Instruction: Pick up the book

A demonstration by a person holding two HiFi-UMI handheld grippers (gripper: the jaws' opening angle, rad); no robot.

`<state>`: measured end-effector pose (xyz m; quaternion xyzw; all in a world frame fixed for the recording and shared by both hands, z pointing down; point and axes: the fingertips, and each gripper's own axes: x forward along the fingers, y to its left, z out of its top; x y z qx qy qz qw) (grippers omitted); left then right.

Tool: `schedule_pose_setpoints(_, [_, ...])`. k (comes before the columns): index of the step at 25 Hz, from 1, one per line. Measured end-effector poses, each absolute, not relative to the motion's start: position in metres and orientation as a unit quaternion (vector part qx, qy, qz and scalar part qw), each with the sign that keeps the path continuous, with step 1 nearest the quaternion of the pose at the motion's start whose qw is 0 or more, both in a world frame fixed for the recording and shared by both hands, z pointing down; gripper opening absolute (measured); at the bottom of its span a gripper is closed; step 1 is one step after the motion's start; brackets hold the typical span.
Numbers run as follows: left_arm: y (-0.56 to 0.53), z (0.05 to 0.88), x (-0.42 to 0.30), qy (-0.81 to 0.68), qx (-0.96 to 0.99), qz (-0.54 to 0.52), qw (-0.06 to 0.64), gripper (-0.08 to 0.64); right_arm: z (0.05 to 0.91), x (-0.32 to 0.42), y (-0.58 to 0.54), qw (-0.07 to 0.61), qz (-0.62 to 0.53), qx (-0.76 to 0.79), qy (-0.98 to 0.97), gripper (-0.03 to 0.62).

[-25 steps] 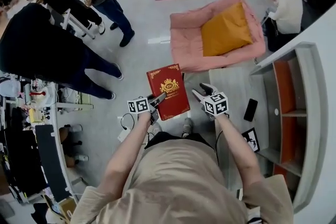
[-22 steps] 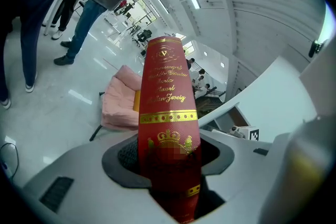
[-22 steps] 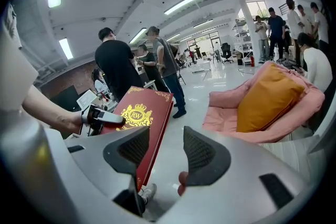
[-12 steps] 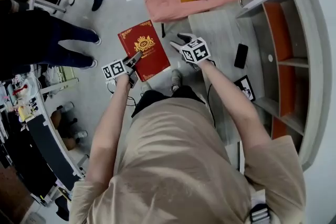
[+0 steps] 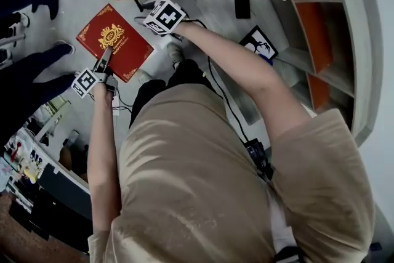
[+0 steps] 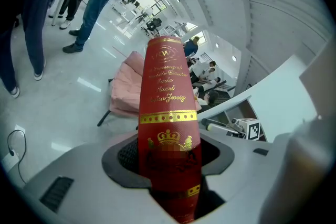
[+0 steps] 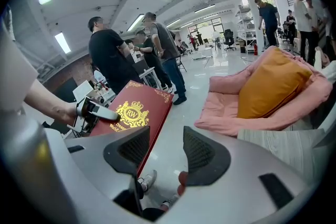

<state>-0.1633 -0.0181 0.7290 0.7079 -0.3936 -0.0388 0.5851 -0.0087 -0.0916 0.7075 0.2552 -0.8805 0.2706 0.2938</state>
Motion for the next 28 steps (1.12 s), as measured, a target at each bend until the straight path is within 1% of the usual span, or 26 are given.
schedule_pose_setpoints(4, [-0.012, 0.737, -0.165, -0.401, 0.701, -0.014, 0.59, 0.241, 0.707, -0.014, -0.097, 0.291, 0.27, 0.248, -0.884, 0.209])
schedule_pose_setpoints(7, [-0.011, 0.739, -0.165, -0.398, 0.695, -0.019, 0.599, 0.241, 0.708, -0.017, -0.101, 0.298, 0.267, 0.245, -0.883, 0.209])
schedule_pose_setpoints(8, [-0.012, 0.736, -0.16, -0.389, 0.691, -0.034, 0.608, 0.241, 0.709, -0.017, -0.102, 0.307, 0.256, 0.243, -0.884, 0.177])
schedule_pose_setpoints(9, [-0.013, 0.735, -0.159, -0.385, 0.689, -0.042, 0.613, 0.241, 0.708, -0.018, -0.103, 0.317, 0.242, 0.24, -0.885, 0.125])
schedule_pose_setpoints(11, [-0.012, 0.74, -0.168, -0.398, 0.691, -0.019, 0.603, 0.241, 0.705, -0.022, -0.105, 0.327, 0.22, 0.234, -0.889, 0.096])
schedule_pose_setpoints(16, [-0.014, 0.745, -0.182, -0.409, 0.693, 0.006, 0.593, 0.241, 0.701, -0.031, -0.115, 0.331, 0.21, 0.227, -0.891, 0.089])
schedule_pose_setpoints(19, [-0.018, 0.74, -0.179, -0.403, 0.69, -0.009, 0.601, 0.241, 0.697, -0.035, -0.119, 0.33, 0.206, 0.222, -0.894, 0.086])
schedule_pose_setpoints(22, [-0.021, 0.744, -0.187, -0.416, 0.696, 0.013, 0.585, 0.241, 0.697, -0.037, -0.119, 0.331, 0.201, 0.213, -0.897, 0.08])
schedule_pose_setpoints(25, [-0.025, 0.732, -0.174, -0.395, 0.687, -0.037, 0.609, 0.241, 0.695, -0.04, -0.121, 0.335, 0.192, 0.21, -0.898, 0.075])
schedule_pose_setpoints(28, [-0.029, 0.728, -0.167, -0.381, 0.69, -0.06, 0.613, 0.241, 0.693, -0.042, -0.121, 0.33, 0.191, 0.207, -0.901, 0.074])
